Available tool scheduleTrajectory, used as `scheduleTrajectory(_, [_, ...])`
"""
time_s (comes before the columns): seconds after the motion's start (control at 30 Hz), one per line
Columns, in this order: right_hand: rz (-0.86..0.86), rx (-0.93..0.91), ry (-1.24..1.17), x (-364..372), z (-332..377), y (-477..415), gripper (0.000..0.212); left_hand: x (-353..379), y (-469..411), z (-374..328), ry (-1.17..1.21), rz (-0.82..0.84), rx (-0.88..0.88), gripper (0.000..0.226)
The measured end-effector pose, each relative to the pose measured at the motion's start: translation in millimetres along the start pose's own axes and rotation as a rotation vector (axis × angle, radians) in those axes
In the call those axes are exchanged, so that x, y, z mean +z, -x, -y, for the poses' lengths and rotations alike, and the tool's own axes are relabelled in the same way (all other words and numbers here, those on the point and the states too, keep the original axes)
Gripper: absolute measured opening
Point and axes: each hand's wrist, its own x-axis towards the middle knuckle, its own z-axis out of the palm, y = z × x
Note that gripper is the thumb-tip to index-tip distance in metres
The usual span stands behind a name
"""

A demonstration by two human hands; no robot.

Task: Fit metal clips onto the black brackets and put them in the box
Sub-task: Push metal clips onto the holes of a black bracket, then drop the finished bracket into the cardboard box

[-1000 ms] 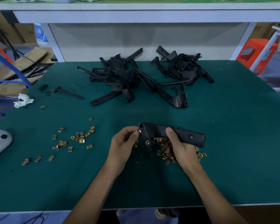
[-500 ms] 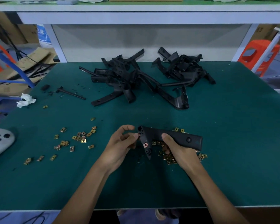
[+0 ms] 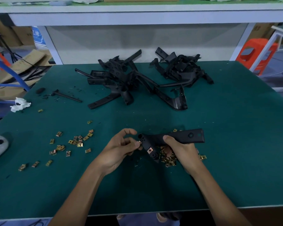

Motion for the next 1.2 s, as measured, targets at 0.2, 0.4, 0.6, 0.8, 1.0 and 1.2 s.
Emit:
scheduleTrajectory(0.2, [0.016, -0.014, -0.024, 1, -3, -3, 0.021, -2, -1, -2, -0.018, 0.053, -0.019, 0.040])
scheduleTrajectory(0.4, [0.025, 0.011, 0.045, -4, -10, -5, 0.036, 0, -2, 0, 0.037, -0.018, -0.025, 0.038])
scheduleTrajectory(0.6, [0.018, 0.005, 0.037, 2, -13, -1, 0.021, -1, -6, -2, 0.011, -0.021, -0.066, 0.038])
scheduleTrajectory(0.8, [0.023, -0.044, 0.056, 7, -15, 4, 0.041, -5, -8, -1, 0.018, -0.065, -0.093, 0.045])
scheduleTrajectory(1.0, [-0.084, -0.091, 0.048, 12, -11, 14, 0.019, 3, -9, 3, -0.031, -0.128, -0.040, 0.036])
scheduleTrajectory(1.2, [-0.255, -0.161, -0.001, 10, -2, 23, 0.019, 11, -11, 18, -0.183, -0.424, 0.100, 0.015])
